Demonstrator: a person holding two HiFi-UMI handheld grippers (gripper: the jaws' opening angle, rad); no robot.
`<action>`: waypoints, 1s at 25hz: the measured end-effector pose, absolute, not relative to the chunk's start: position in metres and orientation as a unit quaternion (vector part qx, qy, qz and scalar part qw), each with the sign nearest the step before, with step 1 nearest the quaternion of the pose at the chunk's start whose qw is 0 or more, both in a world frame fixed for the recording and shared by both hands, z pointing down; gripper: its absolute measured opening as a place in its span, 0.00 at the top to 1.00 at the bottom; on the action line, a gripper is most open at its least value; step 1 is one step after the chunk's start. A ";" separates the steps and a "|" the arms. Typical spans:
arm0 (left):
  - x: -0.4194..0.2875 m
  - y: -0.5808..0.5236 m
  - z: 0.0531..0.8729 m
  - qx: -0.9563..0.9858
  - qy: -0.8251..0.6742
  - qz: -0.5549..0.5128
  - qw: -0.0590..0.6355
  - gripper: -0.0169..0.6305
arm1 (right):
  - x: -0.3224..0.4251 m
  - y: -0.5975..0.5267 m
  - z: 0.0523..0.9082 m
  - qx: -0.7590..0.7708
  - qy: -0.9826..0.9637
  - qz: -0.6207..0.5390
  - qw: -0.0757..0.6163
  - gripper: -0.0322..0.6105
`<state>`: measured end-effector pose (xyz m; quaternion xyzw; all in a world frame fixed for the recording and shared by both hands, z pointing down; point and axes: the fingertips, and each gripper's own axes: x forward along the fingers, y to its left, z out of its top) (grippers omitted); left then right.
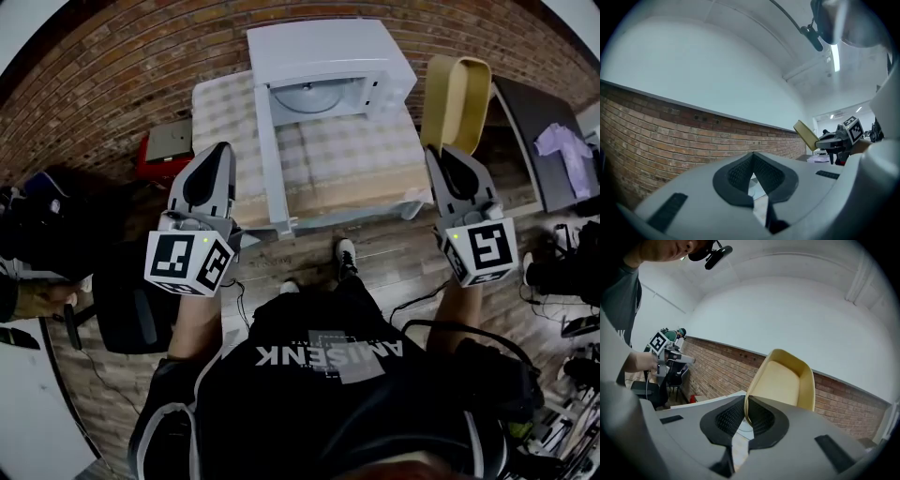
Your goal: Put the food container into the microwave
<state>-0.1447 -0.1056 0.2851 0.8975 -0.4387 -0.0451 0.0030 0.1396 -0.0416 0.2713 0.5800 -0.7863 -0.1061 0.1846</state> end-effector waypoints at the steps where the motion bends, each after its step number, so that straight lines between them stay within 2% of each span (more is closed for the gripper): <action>1: -0.137 -0.110 0.284 0.895 -0.445 -0.042 0.000 0.95 | 0.147 -0.050 0.273 0.574 -0.792 -0.106 0.180 0.87; 6: -0.093 -0.131 0.268 0.888 -0.458 -0.031 -0.020 0.95 | 0.186 -0.091 0.267 0.551 -0.810 -0.116 0.160 0.87; 13: -0.046 -0.171 0.261 0.875 -0.484 -0.035 -0.007 0.95 | 0.228 -0.150 0.256 0.519 -0.832 -0.130 0.144 0.87; 25: -0.030 -0.203 0.272 0.844 -0.536 -0.013 0.011 0.95 | 0.245 -0.217 0.265 0.462 -0.866 -0.133 0.140 0.87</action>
